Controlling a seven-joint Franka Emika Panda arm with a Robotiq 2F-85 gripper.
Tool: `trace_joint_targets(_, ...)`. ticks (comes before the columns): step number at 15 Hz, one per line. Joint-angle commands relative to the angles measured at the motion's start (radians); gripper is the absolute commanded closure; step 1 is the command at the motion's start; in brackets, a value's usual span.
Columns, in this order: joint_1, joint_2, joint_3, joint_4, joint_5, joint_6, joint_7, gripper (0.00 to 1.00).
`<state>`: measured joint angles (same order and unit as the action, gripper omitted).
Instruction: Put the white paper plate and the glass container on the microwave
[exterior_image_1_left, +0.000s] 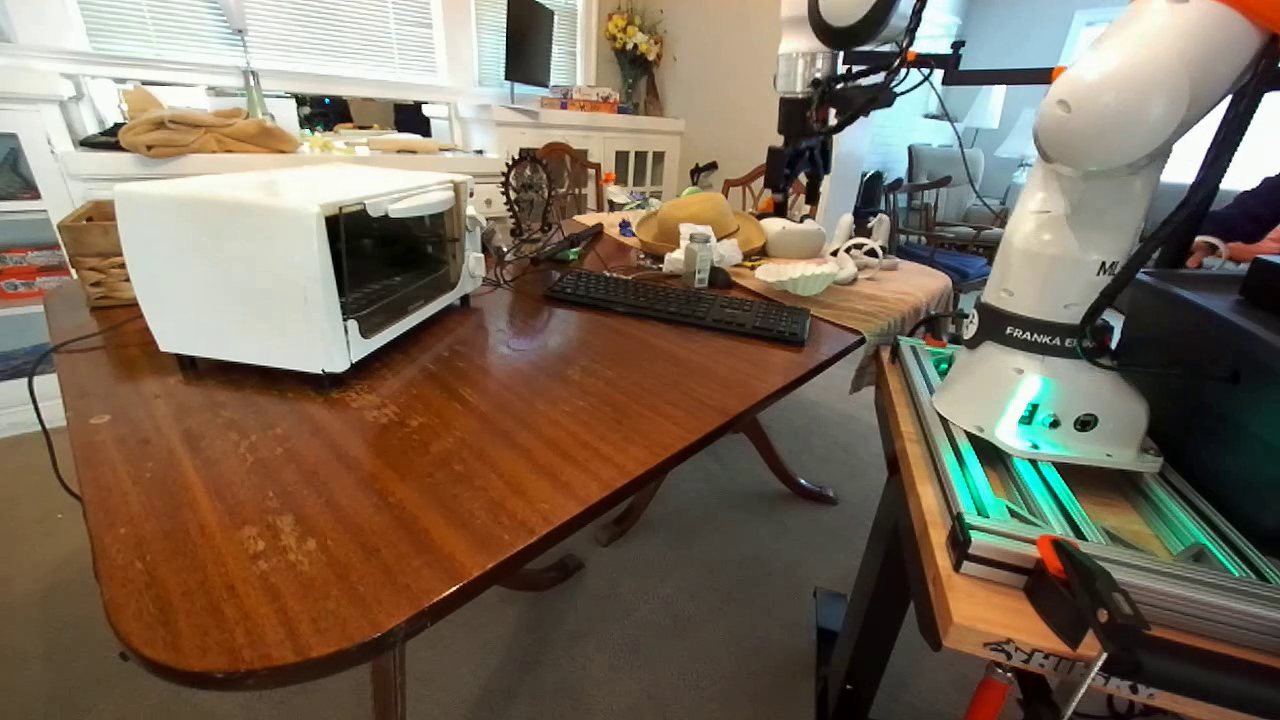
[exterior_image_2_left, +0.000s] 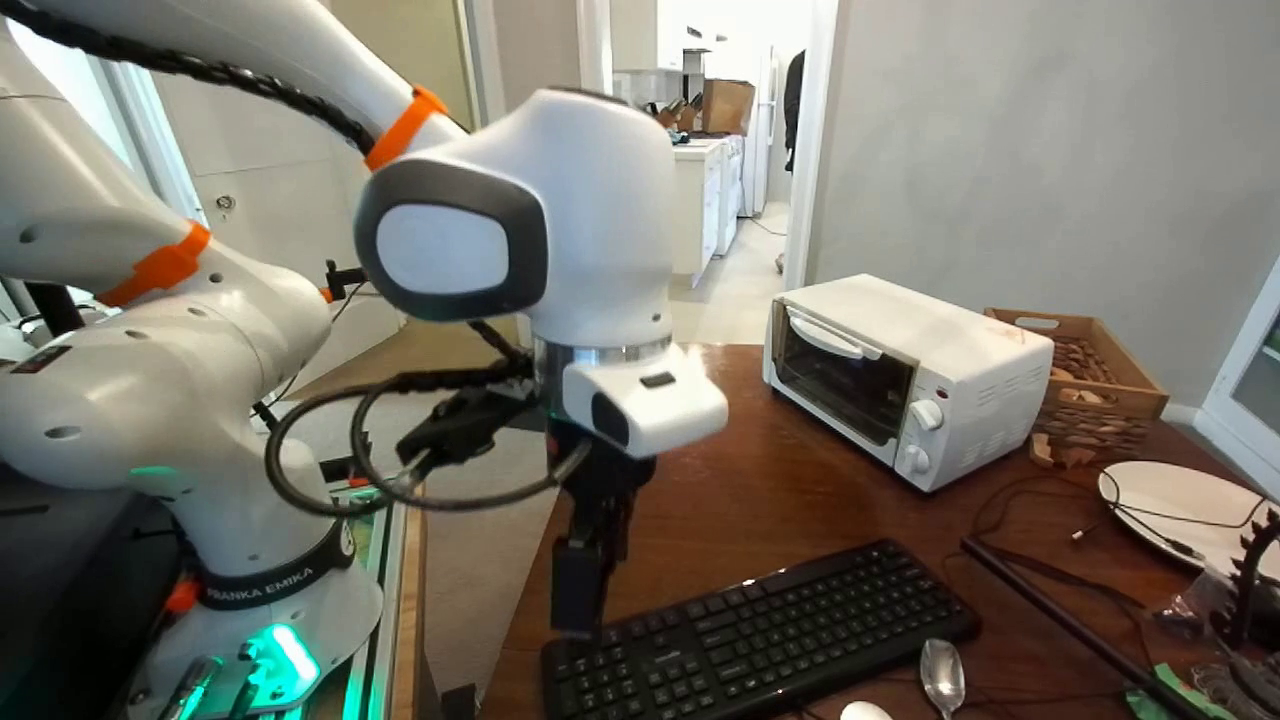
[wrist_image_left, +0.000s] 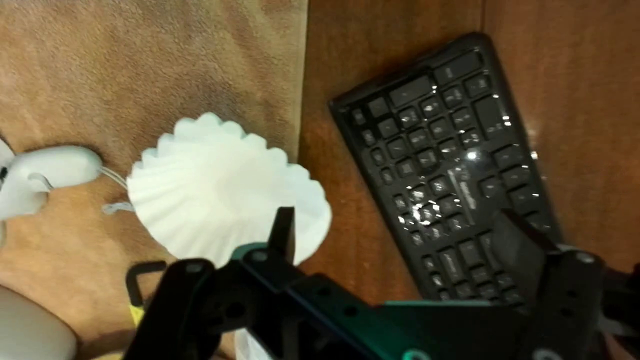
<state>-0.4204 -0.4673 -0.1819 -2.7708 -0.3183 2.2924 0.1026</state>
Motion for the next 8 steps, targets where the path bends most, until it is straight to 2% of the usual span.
trace_joint_targets(1, -0.099, 0.252, 0.003, 0.019, -0.156, 0.136, 0.183, 0.00)
trace_joint_targets(3, -0.119, 0.371, -0.005, 0.048, -0.233, 0.153, 0.296, 0.00)
trace_joint_targets(6, -0.080, 0.532, -0.050, 0.108, -0.284, 0.151, 0.424, 0.00)
trace_joint_targets(8, -0.051, 0.597, -0.098, 0.152, -0.266, 0.151, 0.456, 0.00)
